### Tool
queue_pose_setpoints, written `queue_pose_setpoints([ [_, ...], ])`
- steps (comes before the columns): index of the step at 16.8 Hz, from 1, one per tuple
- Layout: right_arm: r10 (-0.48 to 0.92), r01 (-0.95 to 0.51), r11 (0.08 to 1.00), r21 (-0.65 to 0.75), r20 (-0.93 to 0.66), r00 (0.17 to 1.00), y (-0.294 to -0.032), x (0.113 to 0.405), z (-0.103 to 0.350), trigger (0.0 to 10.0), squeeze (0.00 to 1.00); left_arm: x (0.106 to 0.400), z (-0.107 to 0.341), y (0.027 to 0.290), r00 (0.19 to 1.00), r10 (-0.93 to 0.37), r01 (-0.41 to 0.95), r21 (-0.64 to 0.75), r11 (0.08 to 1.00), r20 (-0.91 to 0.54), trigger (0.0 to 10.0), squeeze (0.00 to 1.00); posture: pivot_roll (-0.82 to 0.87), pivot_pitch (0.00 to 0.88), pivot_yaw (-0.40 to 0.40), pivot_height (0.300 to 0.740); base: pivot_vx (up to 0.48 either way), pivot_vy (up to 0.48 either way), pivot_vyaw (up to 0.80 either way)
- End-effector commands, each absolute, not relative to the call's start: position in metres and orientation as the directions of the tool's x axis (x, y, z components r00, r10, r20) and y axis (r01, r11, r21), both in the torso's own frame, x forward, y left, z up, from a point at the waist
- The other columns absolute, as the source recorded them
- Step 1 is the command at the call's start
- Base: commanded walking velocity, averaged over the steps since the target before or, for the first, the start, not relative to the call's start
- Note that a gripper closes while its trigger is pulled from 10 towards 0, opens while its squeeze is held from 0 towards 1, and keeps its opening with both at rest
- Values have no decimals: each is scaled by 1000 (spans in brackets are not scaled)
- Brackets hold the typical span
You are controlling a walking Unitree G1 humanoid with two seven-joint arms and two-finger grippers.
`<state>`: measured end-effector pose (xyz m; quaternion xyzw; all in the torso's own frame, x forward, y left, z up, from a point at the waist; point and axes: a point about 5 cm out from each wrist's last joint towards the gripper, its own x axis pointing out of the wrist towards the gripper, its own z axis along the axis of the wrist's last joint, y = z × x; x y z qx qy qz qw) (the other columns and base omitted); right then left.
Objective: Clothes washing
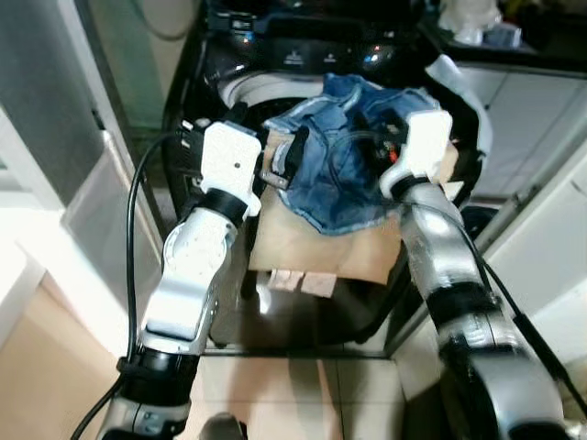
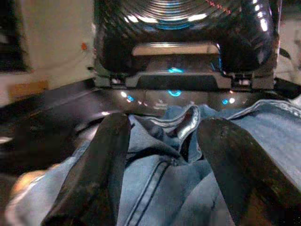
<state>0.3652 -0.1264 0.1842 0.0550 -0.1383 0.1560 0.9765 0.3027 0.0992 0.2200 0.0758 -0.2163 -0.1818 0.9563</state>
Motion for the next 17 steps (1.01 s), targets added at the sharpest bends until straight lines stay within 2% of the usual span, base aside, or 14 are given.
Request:
queue_pose_setpoints([
  [1,315,-357,931,79,322,893,-129,361,196,10000,0,302,220,98,840,-385,318,227,921,382,10000,0,51,0,-41,740,0,0,0],
  [3,363,-410,902,136,275,890,-138,348,185,10000,0,303,219,99,839,-394,327,231,916,376,10000,0,35,0,-24,740,0,0,0],
  [5,367,-393,907,151,175,914,-141,353,161,10000,0,305,221,96,830,-410,341,236,910,378,10000,0,33,0,-17,740,0,0,0],
  [7,375,-384,912,142,85,923,-134,359,146,10000,0,306,222,94,826,-415,346,239,907,381,10000,0,34,0,-16,740,0,0,0],
  [8,379,-375,918,125,-10,925,-125,364,135,10000,0,307,223,94,825,-416,346,240,907,384,10000,0,47,0,-20,740,0,0,0],
  [13,348,-348,937,19,-127,929,-116,380,126,10000,0,305,224,95,828,-400,329,237,914,392,10000,0,85,0,-43,740,0,0,0],
  [17,356,-362,931,-47,-106,929,-105,392,146,10000,0,304,223,97,835,-387,316,235,919,391,10000,0,103,0,-56,740,0,0,0],
])
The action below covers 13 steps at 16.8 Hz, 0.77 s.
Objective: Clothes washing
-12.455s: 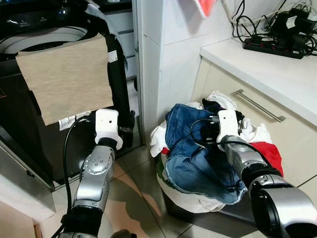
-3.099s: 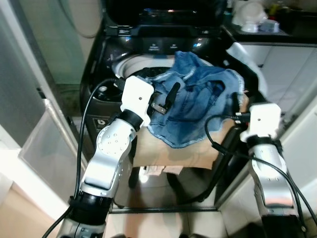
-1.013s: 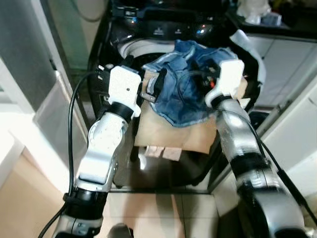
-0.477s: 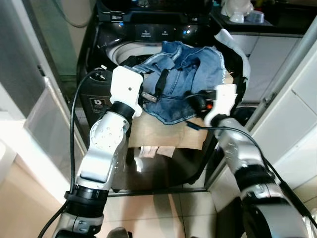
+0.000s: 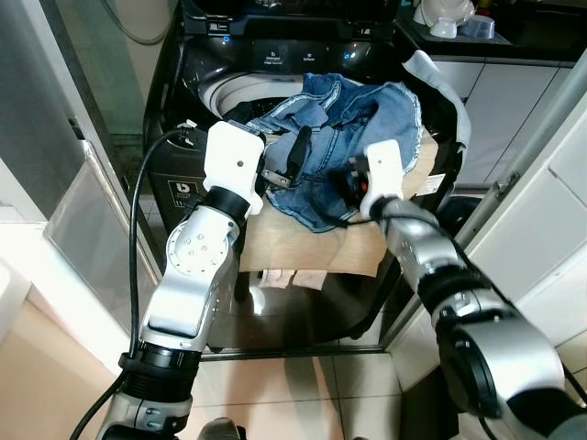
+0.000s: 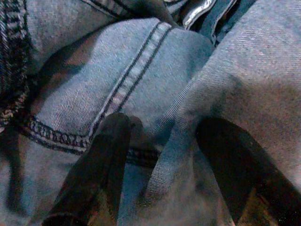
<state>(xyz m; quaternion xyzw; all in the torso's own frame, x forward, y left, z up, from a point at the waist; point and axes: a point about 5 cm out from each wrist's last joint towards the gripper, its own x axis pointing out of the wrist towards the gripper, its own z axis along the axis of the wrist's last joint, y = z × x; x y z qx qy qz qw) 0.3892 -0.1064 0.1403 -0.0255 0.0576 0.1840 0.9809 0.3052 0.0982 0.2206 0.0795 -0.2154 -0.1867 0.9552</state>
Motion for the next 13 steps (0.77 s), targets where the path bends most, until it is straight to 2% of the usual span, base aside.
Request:
queue_pose_setpoints([
  [1,353,-360,931,-64,-99,930,-104,395,153,10000,0,304,223,97,835,-387,316,235,919,391,10000,0,104,0,-57,740,0,0,0],
  [4,300,-307,929,-206,-64,952,-102,407,179,10000,0,304,223,96,836,-384,314,232,921,392,10000,0,104,0,-59,740,0,0,0],
  [5,250,-237,924,-299,5,968,-105,412,197,10000,0,303,223,96,836,-384,315,231,921,392,10000,0,106,0,-59,740,0,0,0],
  [6,217,-147,909,-389,142,966,-105,416,226,10000,0,303,223,96,836,-384,315,230,921,392,10000,0,104,0,-59,740,0,0,0],
  [8,186,-3,903,-429,386,904,-105,416,275,10000,0,303,222,96,837,-382,313,229,922,391,10000,0,98,0,-57,740,0,0,0],
  [10,164,40,923,-383,484,860,-109,414,297,10000,0,303,222,96,838,-382,315,226,922,391,10000,0,92,0,-55,740,0,0,0],
  [11,168,-28,958,-284,480,861,-113,413,294,10000,0,303,221,94,836,-386,320,224,920,390,10000,0,81,0,-56,740,0,0,0],
  [13,248,-200,967,-158,401,882,-111,412,269,10000,0,303,220,93,835,-389,324,225,919,388,10000,0,74,0,-62,740,0,0,0],
])
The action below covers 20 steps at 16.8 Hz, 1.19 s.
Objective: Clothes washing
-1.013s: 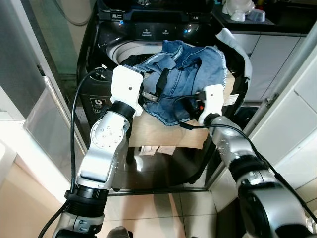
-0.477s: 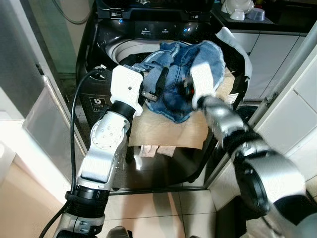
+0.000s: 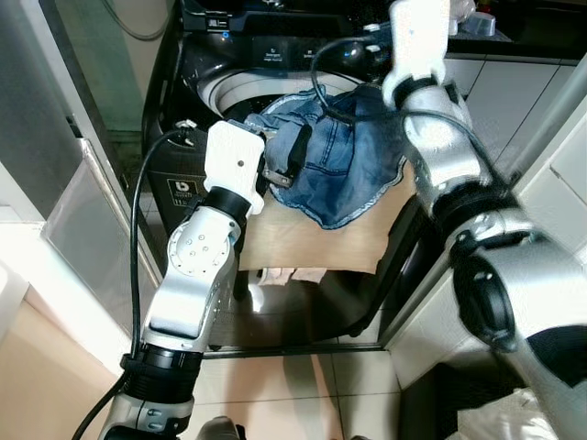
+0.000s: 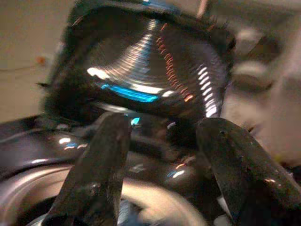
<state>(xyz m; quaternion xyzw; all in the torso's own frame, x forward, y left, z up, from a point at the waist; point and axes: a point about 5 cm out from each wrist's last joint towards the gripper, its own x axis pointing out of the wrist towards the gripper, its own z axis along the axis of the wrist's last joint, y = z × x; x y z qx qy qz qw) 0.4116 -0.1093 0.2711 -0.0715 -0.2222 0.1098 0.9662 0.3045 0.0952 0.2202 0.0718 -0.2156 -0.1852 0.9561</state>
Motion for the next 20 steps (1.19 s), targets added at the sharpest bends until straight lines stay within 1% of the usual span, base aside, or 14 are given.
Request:
queue_pose_setpoints([
  [1,313,-287,950,-126,393,864,-109,407,256,10000,0,303,220,94,837,-387,322,224,920,387,10000,0,70,0,-63,740,0,0,0],
  [2,340,-321,940,-116,398,852,-108,405,252,10000,0,303,220,94,837,-386,321,223,920,387,10000,0,68,0,-64,740,0,0,0],
  [3,370,-363,926,-102,426,826,-120,393,240,10000,0,303,219,96,840,-383,319,219,922,384,10000,0,53,0,-58,740,0,0,0],
  [4,392,-399,914,-73,409,824,-134,378,222,10000,0,303,217,96,842,-385,324,217,921,378,10000,0,39,0,-49,740,0,0,0],
  [5,418,-433,900,-48,374,828,-139,372,208,10000,0,303,216,95,841,-390,330,216,919,374,10000,0,39,0,-49,740,0,0,0],
  [7,474,-474,878,-67,258,842,-135,370,174,10000,0,306,217,92,832,-409,349,219,911,374,10000,0,13,0,-17,740,0,0,0],
  [9,477,-476,878,-40,126,870,-128,371,146,10000,0,308,220,88,823,-421,363,218,906,381,10000,0,17,0,-9,740,0,0,0],
  [10,456,-455,890,-25,28,890,-122,372,131,10000,0,309,221,88,825,-416,374,183,909,382,10000,0,17,0,-6,740,0,0,0],
  [14,461,-467,883,-46,-95,882,-103,377,123,10000,0,305,228,91,829,-404,367,169,915,386,10000,0,73,0,-36,740,0,0,0],
  [16,469,-487,867,-109,-160,869,-86,382,127,10000,0,298,242,102,834,-369,338,149,929,409,10000,0,137,0,-81,740,0,0,0],
  [17,465,-486,866,-122,-164,870,-84,383,129,10000,0,296,243,104,835,-369,340,143,929,409,10000,0,143,0,-85,740,0,0,0],
  [18,457,-480,864,-151,-167,874,-81,385,133,10000,0,293,245,105,833,-380,359,131,924,401,10000,0,162,0,-98,740,0,0,0],
  [19,453,-475,864,-167,-156,878,-77,389,141,10000,0,285,239,105,815,-460,437,147,887,352,10000,0,187,0,-115,740,0,0,0],
  [20,447,-468,865,-180,-146,883,-76,391,147,10000,0,281,234,106,811,-495,470,159,868,311,10000,0,195,0,-121,740,0,0,0],
])
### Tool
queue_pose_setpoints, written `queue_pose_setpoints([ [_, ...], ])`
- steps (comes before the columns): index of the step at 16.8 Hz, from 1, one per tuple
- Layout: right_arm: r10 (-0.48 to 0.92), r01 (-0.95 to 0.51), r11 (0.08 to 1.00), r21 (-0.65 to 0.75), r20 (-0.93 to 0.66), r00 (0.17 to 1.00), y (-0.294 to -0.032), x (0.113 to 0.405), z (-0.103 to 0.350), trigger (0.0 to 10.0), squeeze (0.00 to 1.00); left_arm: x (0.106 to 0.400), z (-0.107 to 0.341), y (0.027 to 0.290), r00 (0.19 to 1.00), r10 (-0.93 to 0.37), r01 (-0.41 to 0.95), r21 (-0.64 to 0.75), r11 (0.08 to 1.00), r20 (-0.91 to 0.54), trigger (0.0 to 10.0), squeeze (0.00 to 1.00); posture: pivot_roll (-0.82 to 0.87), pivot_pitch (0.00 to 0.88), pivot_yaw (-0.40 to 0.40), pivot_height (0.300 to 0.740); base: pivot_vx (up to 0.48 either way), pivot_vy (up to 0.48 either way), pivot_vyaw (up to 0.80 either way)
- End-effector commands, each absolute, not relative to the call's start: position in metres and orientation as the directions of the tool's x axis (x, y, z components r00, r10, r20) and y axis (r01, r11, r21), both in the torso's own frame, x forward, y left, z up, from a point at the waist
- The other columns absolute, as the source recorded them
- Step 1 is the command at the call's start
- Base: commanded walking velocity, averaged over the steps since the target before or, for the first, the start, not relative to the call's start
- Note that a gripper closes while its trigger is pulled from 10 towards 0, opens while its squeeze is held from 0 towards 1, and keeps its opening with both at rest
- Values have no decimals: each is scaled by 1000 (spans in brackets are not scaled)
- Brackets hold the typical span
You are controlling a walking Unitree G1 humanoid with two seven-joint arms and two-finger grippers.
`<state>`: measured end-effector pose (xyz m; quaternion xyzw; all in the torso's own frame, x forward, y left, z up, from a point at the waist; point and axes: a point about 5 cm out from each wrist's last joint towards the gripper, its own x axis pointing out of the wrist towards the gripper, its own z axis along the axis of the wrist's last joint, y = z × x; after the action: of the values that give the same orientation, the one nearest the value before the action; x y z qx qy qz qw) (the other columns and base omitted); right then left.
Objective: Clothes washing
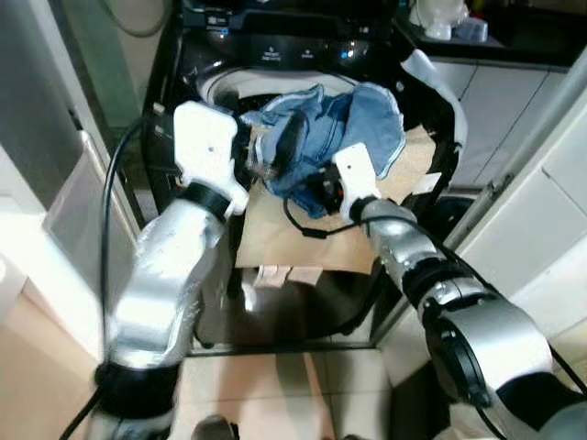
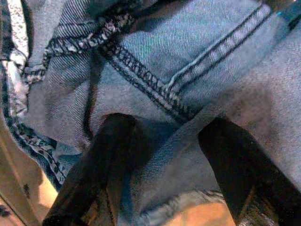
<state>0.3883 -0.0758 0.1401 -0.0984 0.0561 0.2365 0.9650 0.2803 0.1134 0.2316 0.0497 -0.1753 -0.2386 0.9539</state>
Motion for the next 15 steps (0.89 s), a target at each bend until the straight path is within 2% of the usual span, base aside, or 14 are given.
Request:
queue_pose_setpoints([
  [1,425,-443,868,-223,-125,896,-75,397,161,10000,0,272,215,108,802,-561,530,190,826,204,10000,0,212,0,-135,740,0,0,0],
  [3,389,-396,870,-294,-84,917,-79,406,184,10000,0,257,181,102,768,-640,622,195,758,37,10000,0,221,0,-142,740,0,0,0],
  [7,313,-282,857,-431,1,950,-89,418,223,10000,0,256,160,101,770,-636,626,245,740,-47,10000,0,211,0,-132,740,0,0,0],
  [8,248,-186,888,-421,97,964,-98,424,254,10000,0,256,156,99,773,-632,623,262,737,-61,10000,0,206,0,-128,740,0,0,0],
  [11,226,-143,932,-333,225,948,-105,425,284,10000,0,259,155,95,792,-609,596,260,759,-40,10000,0,184,0,-122,740,0,0,0],
  [13,255,-226,963,-145,230,939,-110,421,260,10000,0,268,159,95,841,-542,525,232,819,11,10000,0,138,0,-104,740,0,0,0],
  [15,209,-205,978,-42,235,949,-119,414,230,10000,0,277,160,96,873,-486,471,187,862,40,10000,0,99,0,-91,740,0,0,0],
])
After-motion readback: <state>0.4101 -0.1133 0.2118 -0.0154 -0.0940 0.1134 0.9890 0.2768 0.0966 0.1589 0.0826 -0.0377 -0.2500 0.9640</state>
